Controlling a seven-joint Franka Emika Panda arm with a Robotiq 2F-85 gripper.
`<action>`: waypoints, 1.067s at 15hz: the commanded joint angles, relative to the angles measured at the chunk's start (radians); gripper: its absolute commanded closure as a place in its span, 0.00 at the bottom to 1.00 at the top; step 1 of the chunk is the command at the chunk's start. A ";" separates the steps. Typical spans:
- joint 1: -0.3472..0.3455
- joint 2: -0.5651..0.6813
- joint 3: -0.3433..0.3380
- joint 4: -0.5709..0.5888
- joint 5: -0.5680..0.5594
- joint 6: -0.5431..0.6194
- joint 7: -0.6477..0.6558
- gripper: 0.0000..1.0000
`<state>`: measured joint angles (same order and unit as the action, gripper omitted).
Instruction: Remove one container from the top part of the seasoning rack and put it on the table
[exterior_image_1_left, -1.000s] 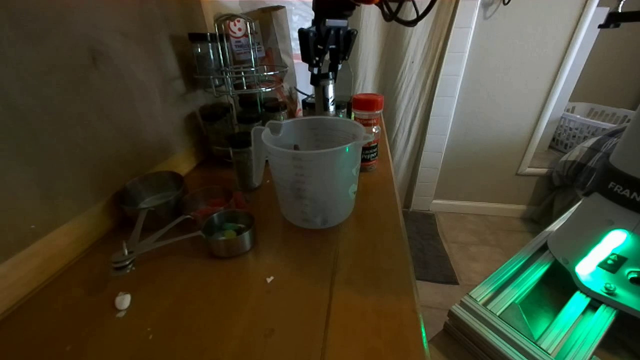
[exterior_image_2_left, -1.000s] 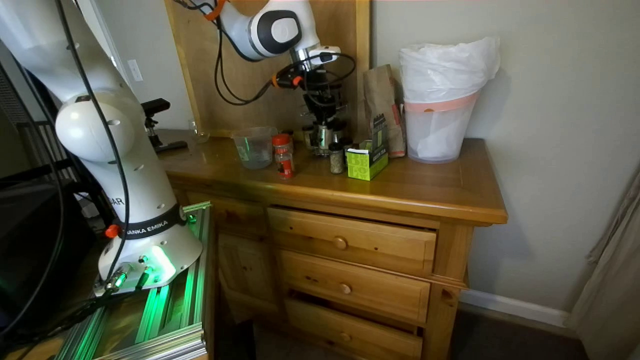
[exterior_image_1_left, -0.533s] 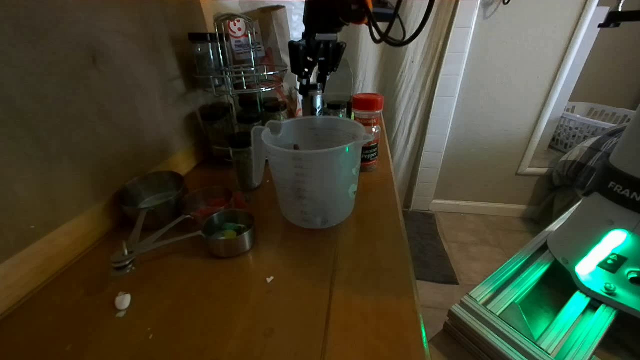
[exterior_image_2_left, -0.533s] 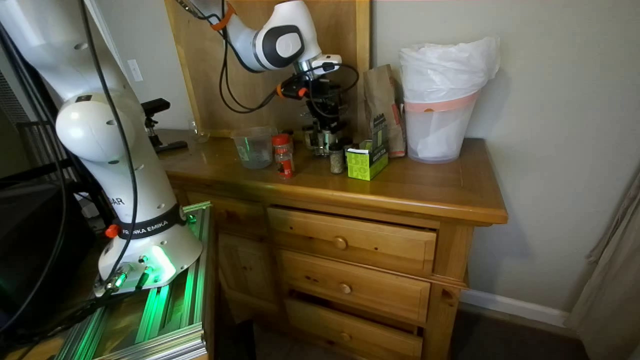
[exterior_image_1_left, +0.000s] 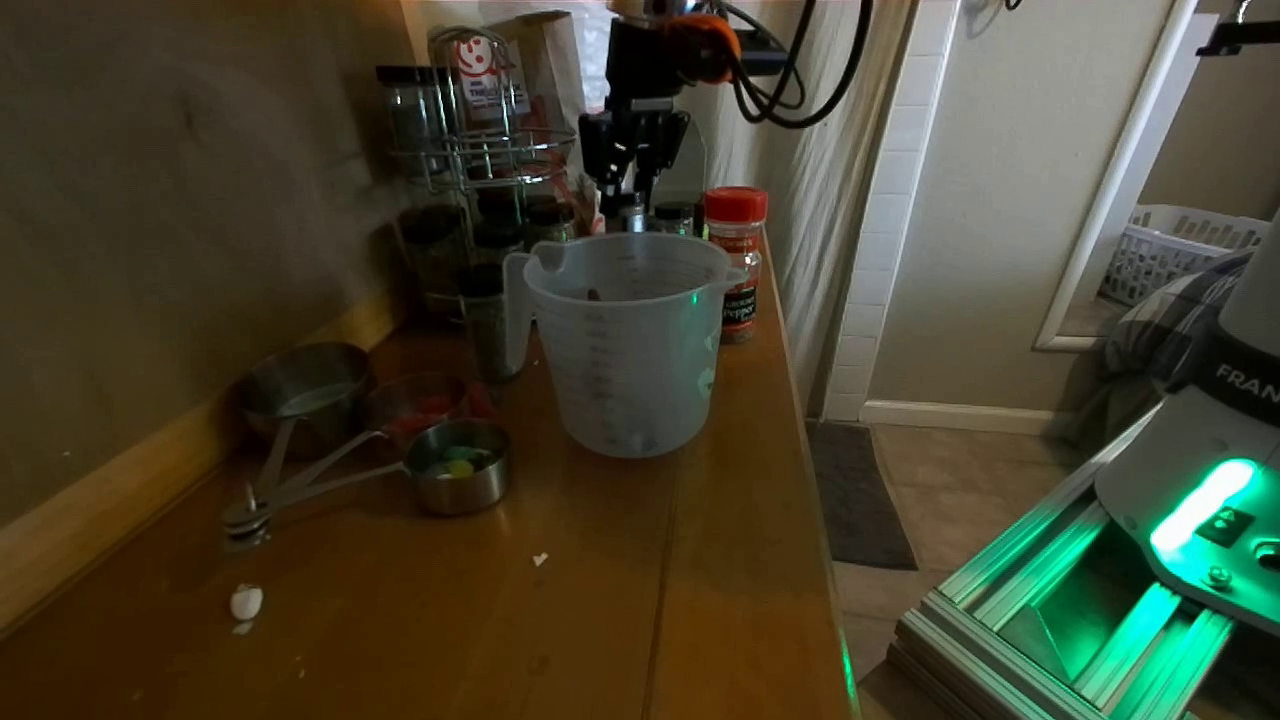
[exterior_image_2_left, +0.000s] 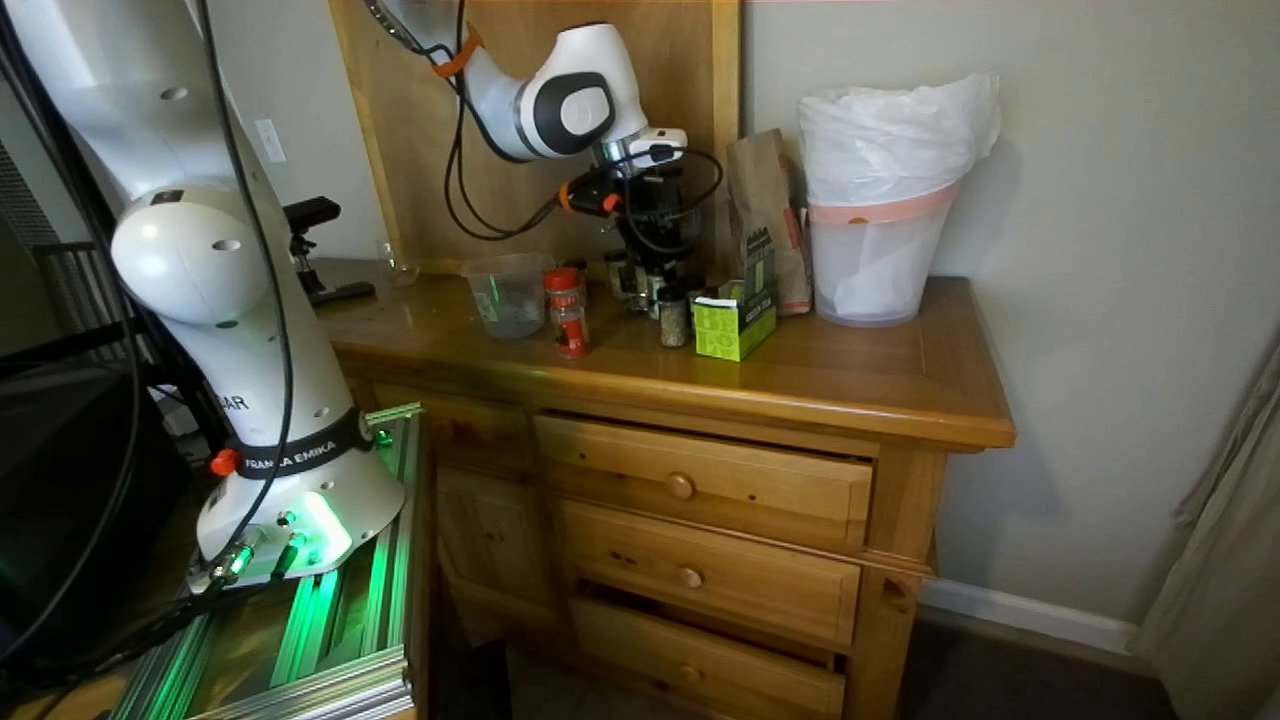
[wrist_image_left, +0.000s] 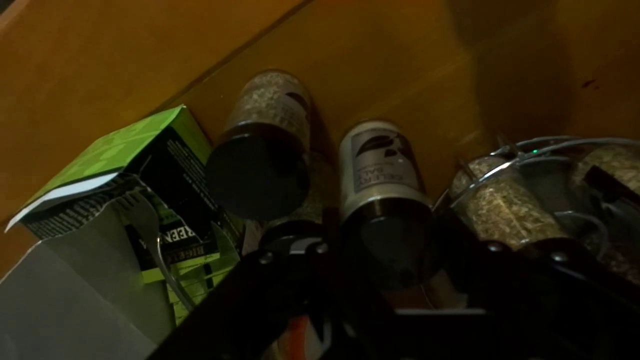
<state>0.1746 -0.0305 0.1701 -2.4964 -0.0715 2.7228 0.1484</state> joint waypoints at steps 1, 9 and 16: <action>-0.013 -0.003 -0.002 -0.003 -0.066 0.023 0.018 0.76; -0.008 0.019 0.000 0.007 -0.068 0.004 -0.003 0.76; -0.006 0.026 0.000 0.008 -0.055 0.010 -0.014 0.76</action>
<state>0.1710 -0.0262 0.1671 -2.4962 -0.1190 2.7228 0.1471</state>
